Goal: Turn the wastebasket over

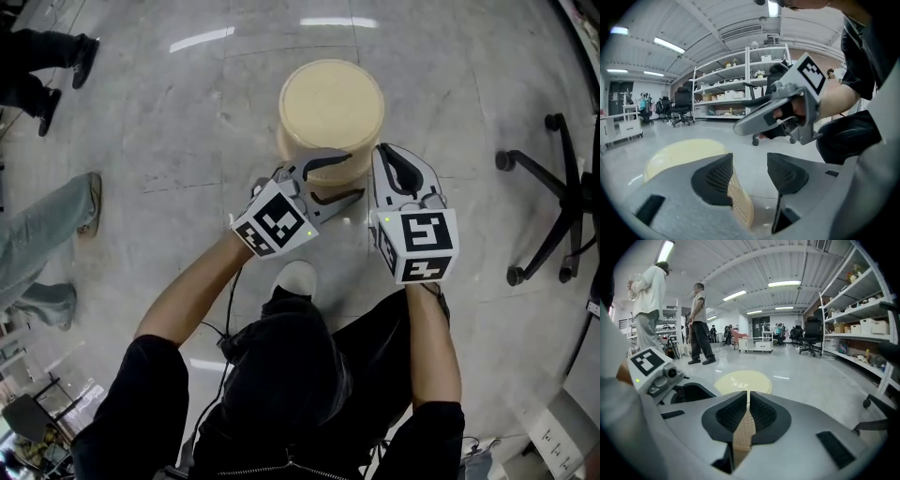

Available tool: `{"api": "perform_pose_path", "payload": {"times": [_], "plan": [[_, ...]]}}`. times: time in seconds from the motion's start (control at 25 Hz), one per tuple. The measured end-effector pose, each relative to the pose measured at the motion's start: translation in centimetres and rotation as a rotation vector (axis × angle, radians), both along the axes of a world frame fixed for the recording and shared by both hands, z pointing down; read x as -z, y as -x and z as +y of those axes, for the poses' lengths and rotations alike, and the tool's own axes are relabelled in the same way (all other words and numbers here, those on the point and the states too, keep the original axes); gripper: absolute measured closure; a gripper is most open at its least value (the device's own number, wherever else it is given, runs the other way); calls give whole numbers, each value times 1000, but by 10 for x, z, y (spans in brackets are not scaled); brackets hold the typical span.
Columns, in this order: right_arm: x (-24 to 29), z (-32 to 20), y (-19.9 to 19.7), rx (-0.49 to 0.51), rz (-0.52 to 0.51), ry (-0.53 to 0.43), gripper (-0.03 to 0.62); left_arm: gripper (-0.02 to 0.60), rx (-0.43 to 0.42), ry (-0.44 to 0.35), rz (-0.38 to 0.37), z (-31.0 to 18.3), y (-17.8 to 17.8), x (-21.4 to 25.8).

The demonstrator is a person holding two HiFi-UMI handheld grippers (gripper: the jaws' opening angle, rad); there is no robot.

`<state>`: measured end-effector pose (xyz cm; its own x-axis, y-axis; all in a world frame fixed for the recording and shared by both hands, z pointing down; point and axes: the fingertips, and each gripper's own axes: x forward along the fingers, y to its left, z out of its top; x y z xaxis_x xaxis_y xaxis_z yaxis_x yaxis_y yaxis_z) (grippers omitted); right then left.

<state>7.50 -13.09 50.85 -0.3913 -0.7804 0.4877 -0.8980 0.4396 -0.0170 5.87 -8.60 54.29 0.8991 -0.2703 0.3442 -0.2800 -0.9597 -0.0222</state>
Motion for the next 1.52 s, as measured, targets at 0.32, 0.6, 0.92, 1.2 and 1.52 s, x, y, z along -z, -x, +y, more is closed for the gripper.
{"api": "perform_pose_path", "payload": {"times": [0.32,0.6,0.92,1.2,1.52], "plan": [[-25,-62,-4,-23,81,44,457,323,308,-44,33,-86,105,11],[-40,-71,-12,-89,-34,141,437,299,418,89,77,-127,132,-4],[-46,-77,-20,-104,-169,250,417,324,372,398,236,-131,128,-16],[-50,-80,-12,-66,-281,342,410,322,343,469,298,-133,117,-16],[-28,-82,-23,-48,-189,214,411,325,307,280,222,-134,104,2]]}}
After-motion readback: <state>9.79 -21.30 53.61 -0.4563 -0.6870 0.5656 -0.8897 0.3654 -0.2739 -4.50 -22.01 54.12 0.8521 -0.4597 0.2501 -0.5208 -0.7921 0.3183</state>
